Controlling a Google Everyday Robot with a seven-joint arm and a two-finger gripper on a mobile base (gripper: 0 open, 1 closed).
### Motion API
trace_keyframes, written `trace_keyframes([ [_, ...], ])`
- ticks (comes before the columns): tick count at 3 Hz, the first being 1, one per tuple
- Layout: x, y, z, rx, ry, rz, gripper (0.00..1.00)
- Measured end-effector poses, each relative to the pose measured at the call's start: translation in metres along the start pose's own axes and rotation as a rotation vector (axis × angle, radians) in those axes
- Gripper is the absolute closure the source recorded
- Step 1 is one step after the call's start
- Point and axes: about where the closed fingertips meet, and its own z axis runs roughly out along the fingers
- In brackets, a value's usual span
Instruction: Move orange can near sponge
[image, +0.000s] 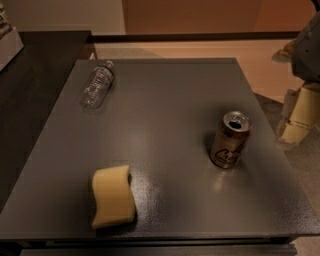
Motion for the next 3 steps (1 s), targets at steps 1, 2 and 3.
trace_keyframes([
  [1, 0.000, 0.000, 0.000, 0.000, 0.000, 0.000, 0.00],
  [2, -0.003, -0.003, 0.008, -0.025, -0.036, -0.011, 0.00],
  [3, -0.012, 0.003, 0.024, -0.062, -0.100, -0.047, 0.00],
])
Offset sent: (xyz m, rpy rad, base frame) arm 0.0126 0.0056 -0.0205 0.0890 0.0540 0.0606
